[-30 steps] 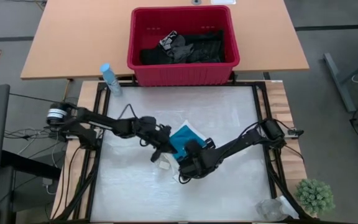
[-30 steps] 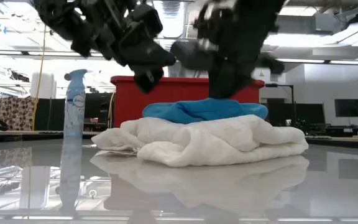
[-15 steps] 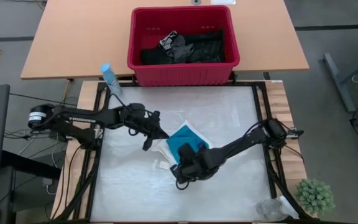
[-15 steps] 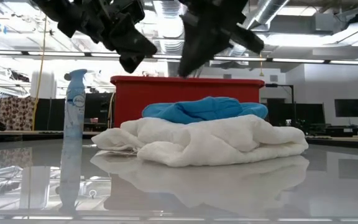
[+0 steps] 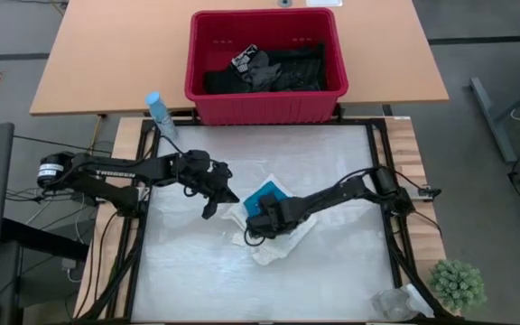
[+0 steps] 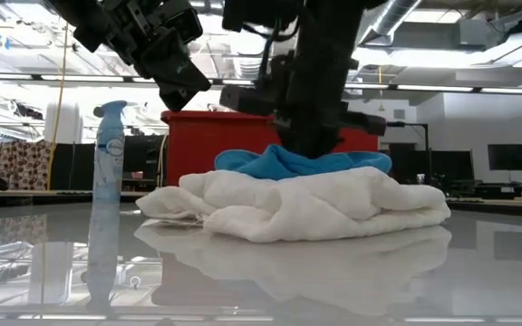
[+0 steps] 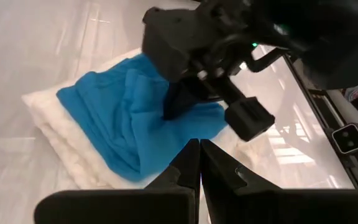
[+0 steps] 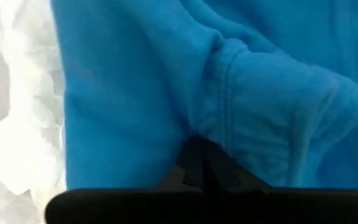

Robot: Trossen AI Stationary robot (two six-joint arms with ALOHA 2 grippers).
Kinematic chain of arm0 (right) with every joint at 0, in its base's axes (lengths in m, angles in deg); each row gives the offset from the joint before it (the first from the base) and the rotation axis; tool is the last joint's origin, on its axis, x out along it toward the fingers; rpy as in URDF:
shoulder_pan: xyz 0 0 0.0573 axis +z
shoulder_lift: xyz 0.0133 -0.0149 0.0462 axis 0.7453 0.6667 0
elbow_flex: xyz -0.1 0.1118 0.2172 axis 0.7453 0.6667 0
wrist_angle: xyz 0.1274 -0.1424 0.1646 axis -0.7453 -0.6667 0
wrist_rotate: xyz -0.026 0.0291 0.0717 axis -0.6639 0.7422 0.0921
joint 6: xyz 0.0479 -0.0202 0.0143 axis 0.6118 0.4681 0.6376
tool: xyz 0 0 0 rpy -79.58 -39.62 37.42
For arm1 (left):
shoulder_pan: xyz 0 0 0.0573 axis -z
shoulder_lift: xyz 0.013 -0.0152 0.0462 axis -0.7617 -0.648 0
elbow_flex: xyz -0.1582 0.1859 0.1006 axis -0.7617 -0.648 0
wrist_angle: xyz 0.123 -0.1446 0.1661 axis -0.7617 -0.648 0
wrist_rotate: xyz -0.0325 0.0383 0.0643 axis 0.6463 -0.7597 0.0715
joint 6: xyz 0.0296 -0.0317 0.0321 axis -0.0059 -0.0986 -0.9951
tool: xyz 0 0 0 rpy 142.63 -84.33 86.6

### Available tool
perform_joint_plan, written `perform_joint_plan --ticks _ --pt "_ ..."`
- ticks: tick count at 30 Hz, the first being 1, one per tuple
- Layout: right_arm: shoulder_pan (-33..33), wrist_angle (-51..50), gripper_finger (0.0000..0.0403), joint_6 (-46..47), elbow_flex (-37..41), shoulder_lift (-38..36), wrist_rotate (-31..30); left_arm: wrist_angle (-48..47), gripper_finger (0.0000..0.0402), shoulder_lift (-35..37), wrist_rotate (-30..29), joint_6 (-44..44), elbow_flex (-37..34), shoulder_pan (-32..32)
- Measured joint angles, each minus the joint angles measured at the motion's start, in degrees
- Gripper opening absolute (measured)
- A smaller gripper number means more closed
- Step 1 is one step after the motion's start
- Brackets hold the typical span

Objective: Fold laundry
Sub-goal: Stack the blue shorts on the white shirt

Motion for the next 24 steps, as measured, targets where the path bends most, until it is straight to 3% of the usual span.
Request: perform_joint_plan --ticks 4,13,24 --pt "-1.5 -3.8 0.0014 3.2 -0.1 1.6 2.8 -0.3 0.0000 0.0 -0.8 -0.8 0.0 0.0" --pt "-6.0 -24.5 0.0014 12.0 0.5 2.4 5.8 0.5 0.0000 0.0 -2.3 -1.1 0.0 0.0" --pt "-16.7 -26.6 0.0015 1.6 0.9 2.1 0.2 0.3 0.0000 0.0 -2.3 -1.0 0.0 0.0"
